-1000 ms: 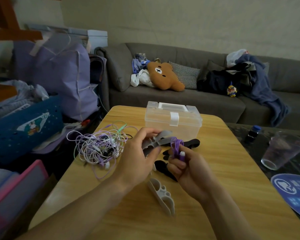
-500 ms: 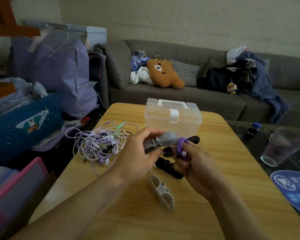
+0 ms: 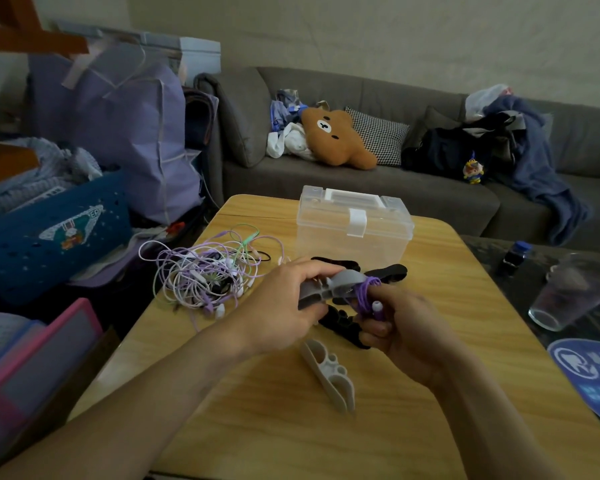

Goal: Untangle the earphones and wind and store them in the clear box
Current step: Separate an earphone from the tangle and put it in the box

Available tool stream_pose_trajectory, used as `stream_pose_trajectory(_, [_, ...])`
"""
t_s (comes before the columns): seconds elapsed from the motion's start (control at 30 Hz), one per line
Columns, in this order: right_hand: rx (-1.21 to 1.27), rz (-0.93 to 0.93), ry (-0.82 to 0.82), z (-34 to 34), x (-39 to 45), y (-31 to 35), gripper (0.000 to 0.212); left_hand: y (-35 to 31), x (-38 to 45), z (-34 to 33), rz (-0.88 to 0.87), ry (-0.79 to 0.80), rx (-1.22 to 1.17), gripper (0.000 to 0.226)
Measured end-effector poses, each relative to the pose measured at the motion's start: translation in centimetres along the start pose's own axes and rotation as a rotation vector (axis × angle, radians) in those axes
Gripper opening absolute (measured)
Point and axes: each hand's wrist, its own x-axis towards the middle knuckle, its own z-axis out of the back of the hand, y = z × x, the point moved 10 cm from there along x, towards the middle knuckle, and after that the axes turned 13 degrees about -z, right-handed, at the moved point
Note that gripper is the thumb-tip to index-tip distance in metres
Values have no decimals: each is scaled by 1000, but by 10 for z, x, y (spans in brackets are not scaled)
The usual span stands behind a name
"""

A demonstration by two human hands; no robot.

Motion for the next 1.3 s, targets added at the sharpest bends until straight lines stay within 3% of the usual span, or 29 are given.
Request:
stream_pose_trajectory(0.17, [73,-99,74,-7,1,-11,25,-3,-1,-6,18,25,-186,45])
stream_pose_trajectory(0.37, [136,-129,155,-17,-1,-11,34,7,1,-12,49,-86,-407,35])
stream_pose_trajectory(0.57, [120,-163,96,-14,-2,-17,35,4,1,-9,24,-69,-292,39])
stream_pose_trajectory(0.67, [88,-170,83,-17,-1,-22,37,3,1,-9,33,-55,-111,33])
stream_pose_trajectory(0.77, [-82,-64,1,-15,4,-16,32,-2,2,1,-9,-91,120,31])
stream_pose_trajectory(0.83, [-197,37,-81,-11,5,-7,32,-2,2,8,-30,-123,151,31])
stream_pose_trajectory(1.03, [-371,174,-204,-7,-4,7,21,1,3,5,-45,-189,-217,33])
stream_pose_trajectory(1.17, [-373,179,-197,-5,-7,11,24,-2,3,9,-79,-221,-267,30])
stream_pose_trajectory(1.3, [-364,306,-254,0,-18,25,16,-9,3,1,-67,-131,-387,26])
